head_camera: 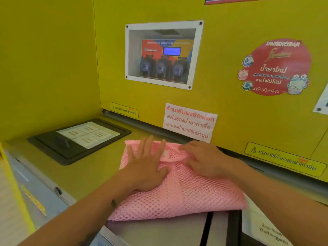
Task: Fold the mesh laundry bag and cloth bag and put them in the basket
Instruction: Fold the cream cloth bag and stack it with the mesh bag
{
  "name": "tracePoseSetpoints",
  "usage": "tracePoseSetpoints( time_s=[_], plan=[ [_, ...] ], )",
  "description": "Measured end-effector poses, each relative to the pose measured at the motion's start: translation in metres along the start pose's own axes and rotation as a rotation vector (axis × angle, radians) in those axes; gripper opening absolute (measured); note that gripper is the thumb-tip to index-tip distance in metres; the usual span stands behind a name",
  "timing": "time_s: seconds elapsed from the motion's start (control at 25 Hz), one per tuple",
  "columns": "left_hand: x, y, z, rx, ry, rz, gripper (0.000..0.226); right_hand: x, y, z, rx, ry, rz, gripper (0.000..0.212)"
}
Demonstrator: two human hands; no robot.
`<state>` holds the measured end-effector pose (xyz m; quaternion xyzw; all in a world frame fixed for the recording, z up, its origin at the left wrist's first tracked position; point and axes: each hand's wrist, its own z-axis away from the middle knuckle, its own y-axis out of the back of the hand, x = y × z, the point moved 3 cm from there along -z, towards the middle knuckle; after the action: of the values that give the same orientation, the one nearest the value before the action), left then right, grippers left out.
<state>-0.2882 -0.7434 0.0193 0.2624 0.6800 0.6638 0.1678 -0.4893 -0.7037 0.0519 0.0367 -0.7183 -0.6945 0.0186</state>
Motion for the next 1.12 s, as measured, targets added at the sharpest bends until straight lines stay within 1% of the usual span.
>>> tracePoseSetpoints(
  time_s=[0.04, 0.12, 0.16, 0.2, 0.28, 0.32, 0.36, 0.4, 0.44, 0.48, 0.52, 0.56, 0.64, 0.68, 0.76, 0.84, 0.92, 1.0, 1.04, 1.12],
  plan=[
    [-0.005, 0.001, -0.002, 0.008, -0.061, 0.018, 0.081, 0.005, -0.008, -0.002, -0.050, -0.064, -0.007, 0.048],
    [-0.016, 0.008, -0.003, 0.059, -0.161, 0.008, 0.087, 0.016, -0.010, -0.008, -0.024, -0.164, -0.125, 0.034],
    [-0.022, 0.016, -0.002, 0.098, -0.186, -0.012, 0.090, 0.019, -0.005, -0.010, -0.021, -0.204, -0.155, 0.029],
    [-0.030, 0.024, 0.001, 0.130, -0.193, -0.041, 0.091, 0.021, 0.004, -0.010, -0.062, -0.239, -0.143, 0.030],
    [-0.043, 0.043, 0.011, 0.151, -0.144, -0.104, 0.082, 0.020, 0.021, -0.009, -0.215, -0.297, -0.080, 0.041],
    [-0.047, 0.053, 0.018, 0.156, -0.098, -0.089, 0.073, 0.020, 0.027, -0.008, -0.272, -0.341, -0.052, 0.040],
    [-0.048, 0.060, 0.028, 0.167, -0.052, -0.021, 0.064, 0.019, 0.033, -0.006, -0.275, -0.398, -0.049, 0.034],
    [-0.047, 0.063, 0.038, 0.179, -0.005, 0.093, 0.057, 0.018, 0.037, -0.003, -0.237, -0.455, -0.062, 0.030],
    [-0.044, 0.064, 0.051, 0.191, 0.043, 0.223, 0.051, 0.013, 0.038, -0.001, -0.147, -0.478, -0.075, 0.032],
    [-0.038, 0.062, 0.064, 0.213, 0.087, 0.329, 0.046, 0.009, 0.035, -0.003, -0.057, -0.461, -0.094, 0.038],
    [-0.032, 0.059, 0.076, 0.250, 0.139, 0.372, 0.043, 0.003, 0.029, -0.004, 0.001, -0.428, -0.167, 0.044],
    [-0.026, 0.056, 0.086, 0.296, 0.209, 0.362, 0.043, -0.006, 0.022, -0.003, 0.026, -0.398, -0.279, 0.050],
    [-0.019, 0.051, 0.099, 0.362, 0.401, 0.302, 0.051, -0.021, 0.012, 0.002, 0.024, -0.362, -0.516, 0.056],
    [-0.014, 0.047, 0.105, 0.366, 0.504, 0.327, 0.057, -0.026, 0.009, 0.005, 0.022, -0.353, -0.587, 0.059],
    [-0.002, 0.035, 0.119, 0.324, 0.662, 0.524, 0.066, -0.033, 0.007, 0.019, 0.017, -0.335, -0.641, 0.071],
    [0.014, 0.019, 0.134, 0.258, 0.706, 0.699, 0.071, -0.036, 0.011, 0.037, 0.006, -0.306, -0.682, 0.076],
    [0.029, 0.009, 0.148, 0.241, 0.709, 0.741, 0.074, -0.038, 0.015, 0.058, -0.040, -0.261, -0.716, 0.071],
    [0.040, 0.007, 0.162, 0.306, 0.728, 0.728, 0.072, -0.038, 0.016, 0.078, -0.057, -0.208, -0.789, 0.070],
    [0.047, 0.007, 0.170, 0.341, 0.731, 0.783, 0.068, -0.037, 0.014, 0.086, -0.059, -0.175, -0.813, 0.071],
    [0.061, 0.007, 0.188, 0.403, 0.701, 0.964, 0.062, -0.038, 0.006, 0.099, -0.039, -0.125, -0.820, 0.081]
  ],
)
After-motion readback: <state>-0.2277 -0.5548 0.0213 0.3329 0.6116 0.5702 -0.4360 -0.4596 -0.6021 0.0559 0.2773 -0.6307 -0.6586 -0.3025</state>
